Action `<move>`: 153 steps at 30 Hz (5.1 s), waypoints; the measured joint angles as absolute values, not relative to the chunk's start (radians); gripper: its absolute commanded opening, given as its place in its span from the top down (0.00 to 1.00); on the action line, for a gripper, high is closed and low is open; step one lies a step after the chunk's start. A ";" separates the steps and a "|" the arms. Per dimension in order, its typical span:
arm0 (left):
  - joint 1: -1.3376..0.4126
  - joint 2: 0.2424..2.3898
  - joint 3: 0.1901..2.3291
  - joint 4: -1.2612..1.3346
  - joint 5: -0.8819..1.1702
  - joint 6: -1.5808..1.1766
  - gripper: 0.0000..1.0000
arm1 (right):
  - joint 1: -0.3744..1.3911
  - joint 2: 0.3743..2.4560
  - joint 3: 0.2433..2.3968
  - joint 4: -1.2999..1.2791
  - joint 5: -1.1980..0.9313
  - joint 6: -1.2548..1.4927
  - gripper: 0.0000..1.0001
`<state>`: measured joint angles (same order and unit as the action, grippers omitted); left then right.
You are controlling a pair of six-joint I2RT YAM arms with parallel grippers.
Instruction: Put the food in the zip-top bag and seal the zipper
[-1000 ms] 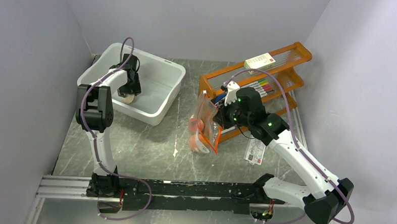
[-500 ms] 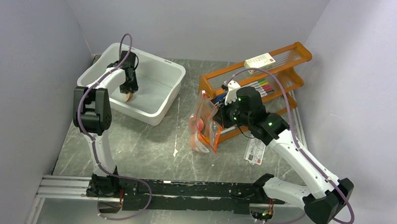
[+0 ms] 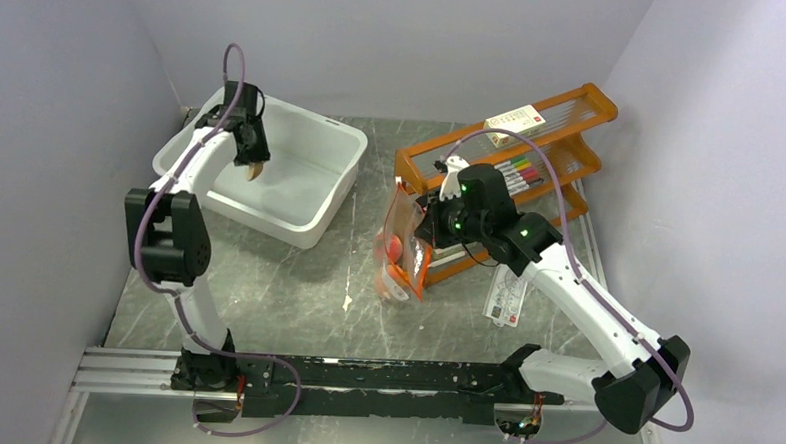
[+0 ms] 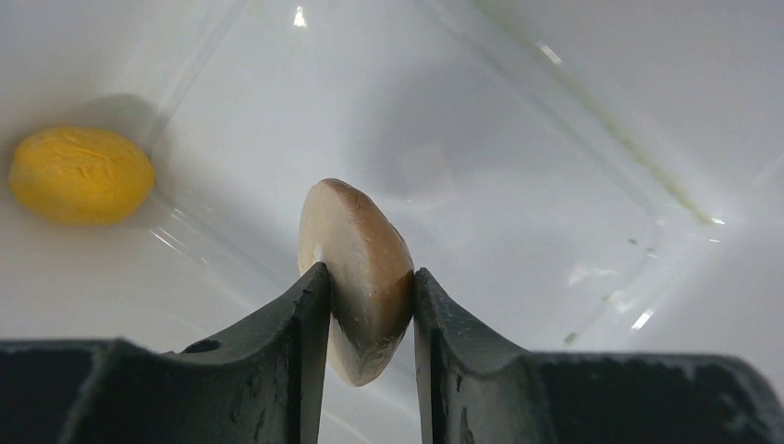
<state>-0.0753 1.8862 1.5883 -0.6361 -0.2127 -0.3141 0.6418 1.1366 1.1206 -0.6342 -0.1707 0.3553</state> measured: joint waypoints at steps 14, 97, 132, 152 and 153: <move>-0.075 1.530 1.450 -0.563 0.024 -0.347 0.70 | 0.686 1.139 1.169 -0.656 -0.184 0.433 1.00; -0.342 1.015 0.859 -0.094 0.842 -0.795 0.54 | 0.838 1.263 1.126 -0.341 -0.105 0.903 1.00; -0.375 1.034 1.168 -0.493 0.358 -0.501 0.00 | 0.838 1.129 1.084 -0.392 -0.109 0.712 1.00; -0.110 1.417 1.250 -0.607 -0.249 -0.694 0.25 | 0.838 0.955 0.946 -0.384 -0.150 0.503 1.00; -0.105 1.445 1.266 -0.612 -0.279 -0.696 0.23 | 0.838 0.955 0.950 -0.398 -0.142 0.496 1.00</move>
